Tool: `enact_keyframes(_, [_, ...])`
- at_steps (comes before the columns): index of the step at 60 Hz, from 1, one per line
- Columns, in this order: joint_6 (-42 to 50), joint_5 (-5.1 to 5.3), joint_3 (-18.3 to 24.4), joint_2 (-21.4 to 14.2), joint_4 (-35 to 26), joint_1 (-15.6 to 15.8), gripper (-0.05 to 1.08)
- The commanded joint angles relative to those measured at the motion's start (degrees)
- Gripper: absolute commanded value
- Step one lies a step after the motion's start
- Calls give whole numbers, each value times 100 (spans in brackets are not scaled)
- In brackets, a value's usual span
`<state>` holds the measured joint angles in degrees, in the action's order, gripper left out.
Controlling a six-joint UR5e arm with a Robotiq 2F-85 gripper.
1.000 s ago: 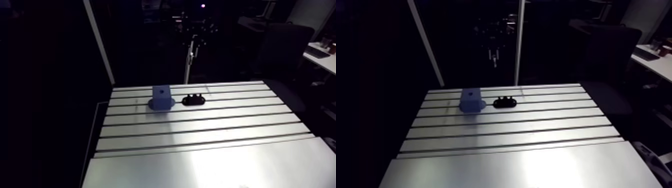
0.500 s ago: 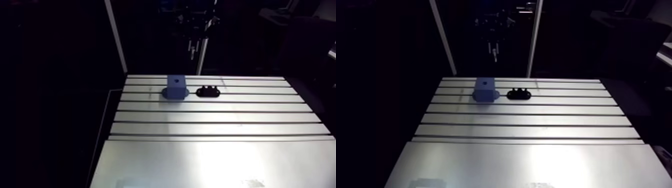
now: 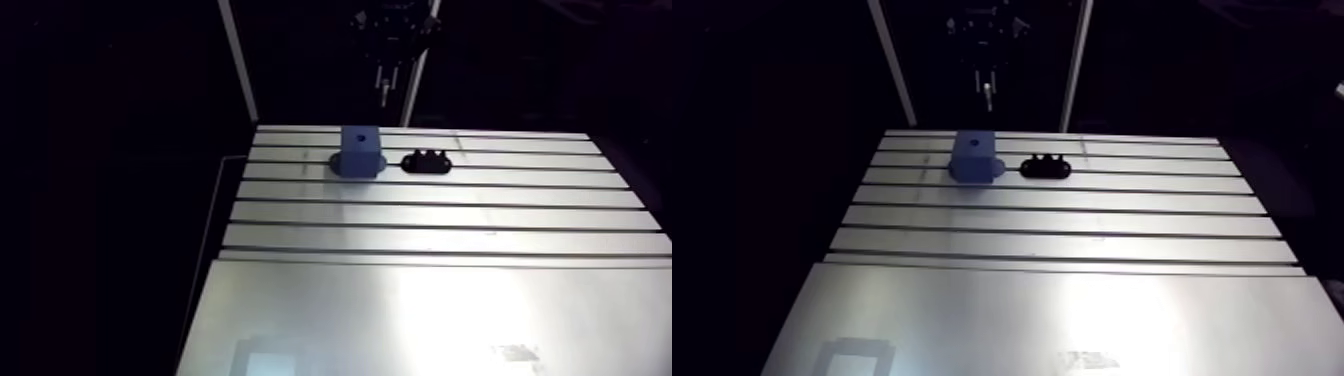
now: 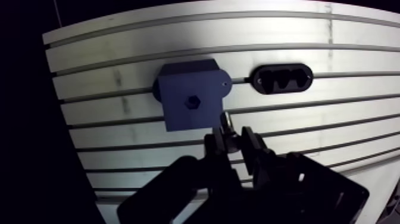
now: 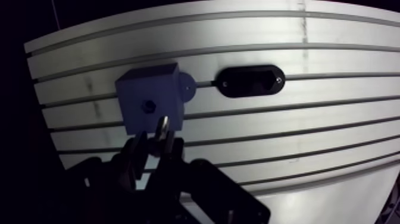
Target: Pick up the M10 bolt and insert it into the hex recess until seated.
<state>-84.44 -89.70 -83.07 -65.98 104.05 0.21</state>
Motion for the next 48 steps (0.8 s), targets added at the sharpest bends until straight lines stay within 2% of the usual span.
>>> enact_keyframes(1, [2,10,161,190,-174,88,76])
enact_keyframes(20, [2,10,314,387,-275,206,76])
enact_keyframes(48, [2,18,341,451,-240,260,77])
